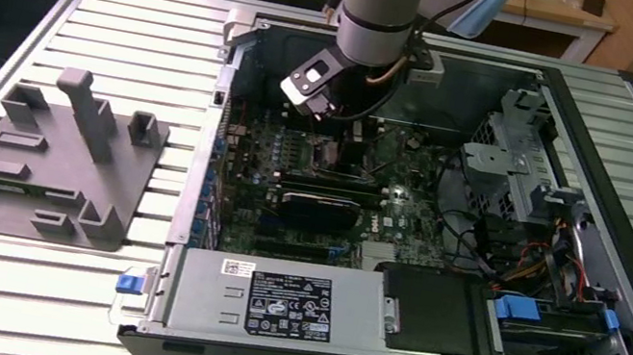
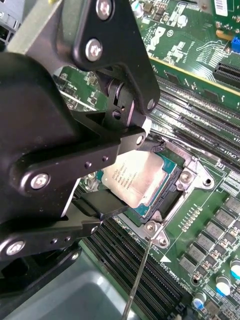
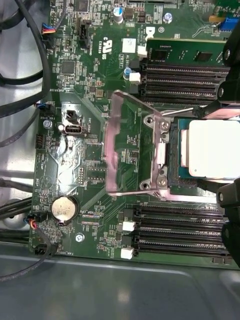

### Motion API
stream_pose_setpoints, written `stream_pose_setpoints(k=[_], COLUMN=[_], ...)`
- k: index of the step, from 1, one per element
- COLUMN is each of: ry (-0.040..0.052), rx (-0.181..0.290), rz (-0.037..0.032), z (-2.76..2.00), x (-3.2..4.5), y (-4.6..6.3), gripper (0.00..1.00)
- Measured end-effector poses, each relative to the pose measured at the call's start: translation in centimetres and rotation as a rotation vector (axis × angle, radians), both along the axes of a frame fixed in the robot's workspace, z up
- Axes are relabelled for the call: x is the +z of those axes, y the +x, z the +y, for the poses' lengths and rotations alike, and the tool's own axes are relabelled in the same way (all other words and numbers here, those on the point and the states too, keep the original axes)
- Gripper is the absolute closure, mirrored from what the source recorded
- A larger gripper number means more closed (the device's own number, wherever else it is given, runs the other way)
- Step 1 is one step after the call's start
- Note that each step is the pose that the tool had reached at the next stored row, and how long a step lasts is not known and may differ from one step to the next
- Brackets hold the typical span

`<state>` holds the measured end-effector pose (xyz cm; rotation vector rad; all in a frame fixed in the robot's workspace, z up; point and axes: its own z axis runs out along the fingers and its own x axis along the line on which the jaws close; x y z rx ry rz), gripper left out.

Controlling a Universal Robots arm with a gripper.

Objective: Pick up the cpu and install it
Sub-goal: 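Place the cpu into insertion slot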

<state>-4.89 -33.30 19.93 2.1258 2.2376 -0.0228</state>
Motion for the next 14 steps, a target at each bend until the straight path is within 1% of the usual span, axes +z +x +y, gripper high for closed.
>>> stream_pose_setpoints(k=[6, 14], ry=[0.0, -0.0001], rx=[0.0, 0.0], rz=[0.0, 0.0007], z=[0.3, 0.34], x=[-0.34, -0.67], y=[0.0, 0.0], gripper=[0.45, 0.45])
